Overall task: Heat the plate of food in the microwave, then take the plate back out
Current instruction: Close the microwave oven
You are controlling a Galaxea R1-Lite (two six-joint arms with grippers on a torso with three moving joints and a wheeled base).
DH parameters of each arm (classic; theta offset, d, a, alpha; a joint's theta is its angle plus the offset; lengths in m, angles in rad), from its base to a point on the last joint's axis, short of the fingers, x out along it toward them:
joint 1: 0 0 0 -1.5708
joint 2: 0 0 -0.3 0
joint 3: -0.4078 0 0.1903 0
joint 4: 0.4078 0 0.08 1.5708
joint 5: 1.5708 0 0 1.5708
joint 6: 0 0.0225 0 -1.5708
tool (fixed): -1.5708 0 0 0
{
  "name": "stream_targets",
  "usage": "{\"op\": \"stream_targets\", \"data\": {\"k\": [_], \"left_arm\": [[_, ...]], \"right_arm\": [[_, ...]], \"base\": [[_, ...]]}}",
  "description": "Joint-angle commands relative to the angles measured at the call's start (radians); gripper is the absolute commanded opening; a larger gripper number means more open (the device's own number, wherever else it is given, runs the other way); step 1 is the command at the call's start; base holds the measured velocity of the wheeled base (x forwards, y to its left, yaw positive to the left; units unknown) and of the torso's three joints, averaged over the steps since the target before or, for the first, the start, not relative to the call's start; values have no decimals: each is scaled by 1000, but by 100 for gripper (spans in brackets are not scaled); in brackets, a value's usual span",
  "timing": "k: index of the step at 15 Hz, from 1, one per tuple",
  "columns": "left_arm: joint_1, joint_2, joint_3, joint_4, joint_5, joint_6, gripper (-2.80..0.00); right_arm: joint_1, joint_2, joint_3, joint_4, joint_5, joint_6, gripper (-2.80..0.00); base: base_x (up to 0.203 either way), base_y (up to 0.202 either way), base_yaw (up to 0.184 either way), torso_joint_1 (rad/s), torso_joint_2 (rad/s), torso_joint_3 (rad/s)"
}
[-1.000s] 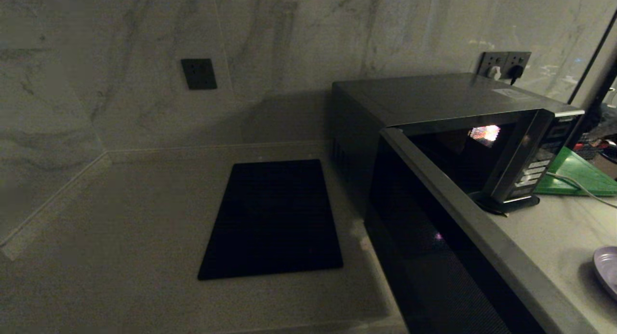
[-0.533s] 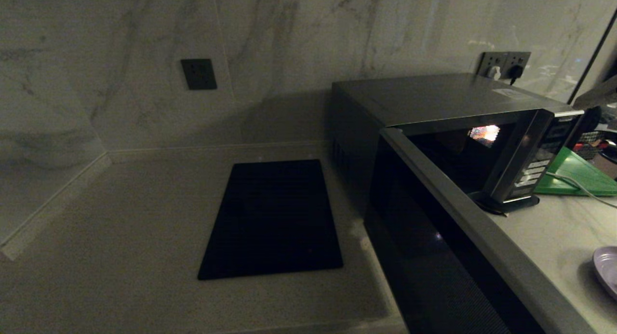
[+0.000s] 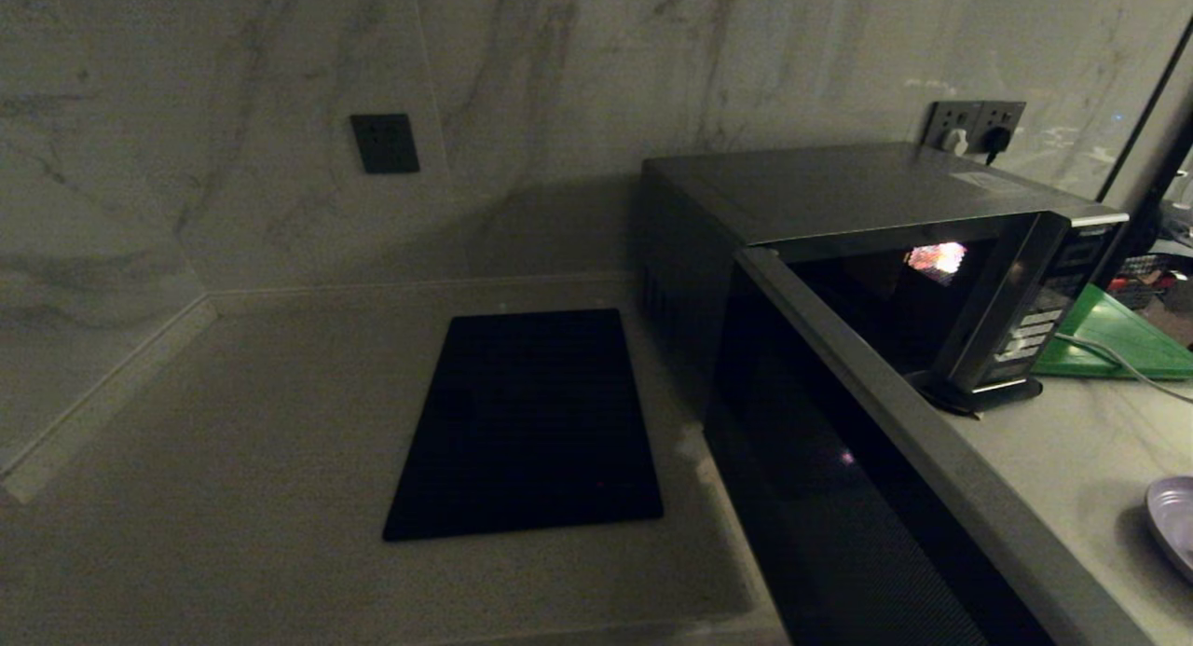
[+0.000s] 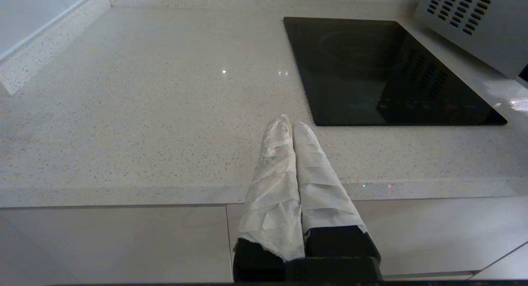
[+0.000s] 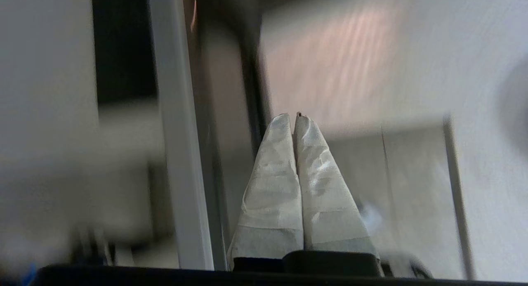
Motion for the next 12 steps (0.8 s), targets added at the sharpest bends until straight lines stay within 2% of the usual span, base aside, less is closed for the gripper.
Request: {"op": "stream_targets", "data": {"k": [1,5,8,12], "left_arm": [[0,2,0,0,1,-1,-280],[0,2,0,0,1,-1,-280],[0,2,0,0,1,-1,-280],[0,2,0,0,1,-1,-280]], "right_arm": [[126,-9,-13,113,1,3,-280],[342,-4,-24,120,4,-2,-280],[381,29,-28,-19,13,-1,-280],[504,98,-29,-32,10,-18,-280]], "base": [[0,0,0,0,0,0],[0,0,0,0,0,0],[0,0,0,0,0,0],[0,0,0,0,0,0]]}}
